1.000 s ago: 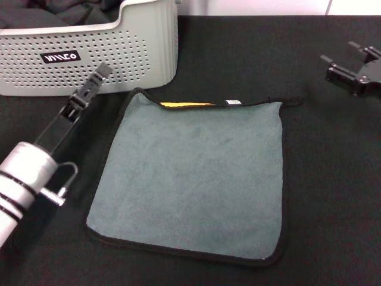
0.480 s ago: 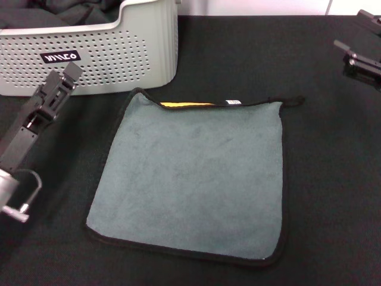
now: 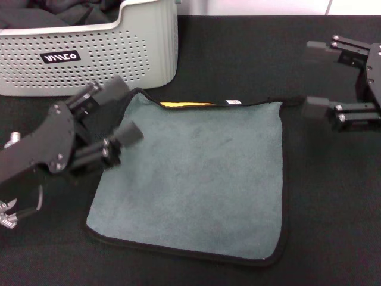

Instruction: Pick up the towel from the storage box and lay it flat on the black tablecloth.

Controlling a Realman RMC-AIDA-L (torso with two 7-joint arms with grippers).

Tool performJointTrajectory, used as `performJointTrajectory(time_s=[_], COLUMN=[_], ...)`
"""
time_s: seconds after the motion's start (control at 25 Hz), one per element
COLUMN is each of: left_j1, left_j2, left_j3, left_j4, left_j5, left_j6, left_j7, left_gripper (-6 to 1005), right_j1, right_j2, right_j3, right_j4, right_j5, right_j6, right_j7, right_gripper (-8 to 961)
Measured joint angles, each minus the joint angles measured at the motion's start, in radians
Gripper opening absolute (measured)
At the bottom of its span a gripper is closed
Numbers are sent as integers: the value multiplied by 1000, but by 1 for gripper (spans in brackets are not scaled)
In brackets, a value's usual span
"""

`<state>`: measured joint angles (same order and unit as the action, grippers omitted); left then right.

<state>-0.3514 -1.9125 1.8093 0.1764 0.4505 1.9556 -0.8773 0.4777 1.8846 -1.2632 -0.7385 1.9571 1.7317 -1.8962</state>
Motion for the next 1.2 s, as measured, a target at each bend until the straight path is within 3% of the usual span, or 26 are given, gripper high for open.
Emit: performJointTrajectory(time_s=[0.2,0.44,1.2], left_j1=[-45,-56,-49], left_j2=[14,21,19], left_j3=[0,-4,0], left_j4=[15,29,22], left_j5=[113,147,148], left_j6=[44,44,42], left_j7=[8,9,43], left_gripper=[874,874,874], right_j1=[15,-18,-65], right_j2=[-6,14,18], right_j3=[-16,-19,-10], right_j4=[-93,-212,-233], right_j5=[-89,-157,-162], right_j6=[42,45,46], right_j7=[76,105,125], right_gripper=[877,875,875])
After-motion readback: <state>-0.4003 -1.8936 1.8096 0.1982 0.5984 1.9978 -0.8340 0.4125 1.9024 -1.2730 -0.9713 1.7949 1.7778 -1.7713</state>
